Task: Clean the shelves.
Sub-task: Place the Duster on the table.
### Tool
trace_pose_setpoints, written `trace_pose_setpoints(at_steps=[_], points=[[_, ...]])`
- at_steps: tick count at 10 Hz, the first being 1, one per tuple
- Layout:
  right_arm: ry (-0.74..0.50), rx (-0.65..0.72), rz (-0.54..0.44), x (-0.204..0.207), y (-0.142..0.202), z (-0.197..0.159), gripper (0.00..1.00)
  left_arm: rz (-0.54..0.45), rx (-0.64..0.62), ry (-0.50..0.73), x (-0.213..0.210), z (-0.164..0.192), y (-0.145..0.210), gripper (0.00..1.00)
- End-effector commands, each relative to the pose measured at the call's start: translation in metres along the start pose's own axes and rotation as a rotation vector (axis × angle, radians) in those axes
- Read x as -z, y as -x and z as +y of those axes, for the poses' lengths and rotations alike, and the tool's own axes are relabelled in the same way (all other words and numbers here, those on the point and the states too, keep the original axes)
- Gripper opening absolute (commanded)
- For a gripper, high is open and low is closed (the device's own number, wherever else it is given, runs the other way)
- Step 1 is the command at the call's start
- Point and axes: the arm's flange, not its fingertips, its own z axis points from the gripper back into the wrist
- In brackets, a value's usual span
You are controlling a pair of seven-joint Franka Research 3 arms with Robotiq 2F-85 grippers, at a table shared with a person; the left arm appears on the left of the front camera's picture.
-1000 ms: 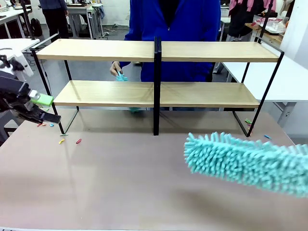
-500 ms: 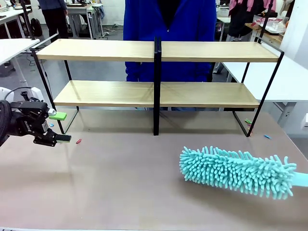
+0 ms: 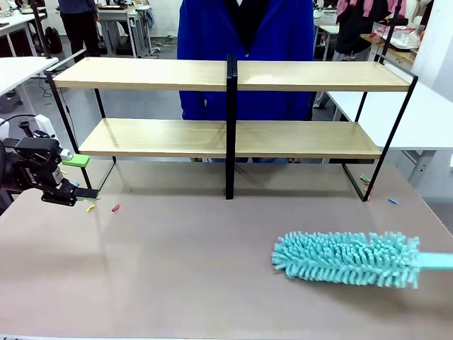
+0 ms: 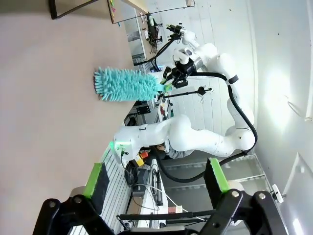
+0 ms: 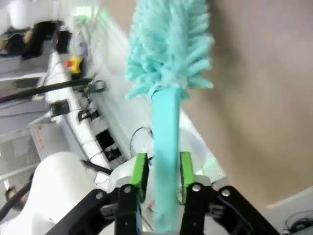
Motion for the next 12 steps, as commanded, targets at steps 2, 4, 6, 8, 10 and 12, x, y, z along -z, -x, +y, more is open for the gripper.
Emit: trace_pose_setpoints(at_steps=[2, 4, 6, 8, 10, 12], points=[[0.232, 0.133, -0.429, -0.056, 0.020, -0.006, 1.00, -0.018, 0.022, 0.029, 0.004, 0.000, 0.001, 1.00], [0.228, 0.105, -0.678, -0.097, 0.058, 0.018, 1.00, -0.018, 0.022, 0.029, 0.004, 0.000, 0.001, 1.00], [-0.005, 0.064, -0.616, -0.104, 0.089, 0.066, 1.00, -0.018, 0.022, 0.029, 0.004, 0.000, 0.001, 1.00], [-0.159, 0.017, -0.600, -0.093, 0.111, 0.092, 1.00, -0.018, 0.022, 0.029, 0.004, 0.000, 0.001, 1.00], [0.027, 0.046, -0.638, -0.105, 0.095, 0.067, 1.00, -0.018, 0.022, 0.029, 0.004, 0.000, 0.001, 1.00], [0.027, 0.046, -0.638, -0.105, 0.095, 0.067, 1.00, -0.018, 0.022, 0.029, 0.004, 0.000, 0.001, 1.00]])
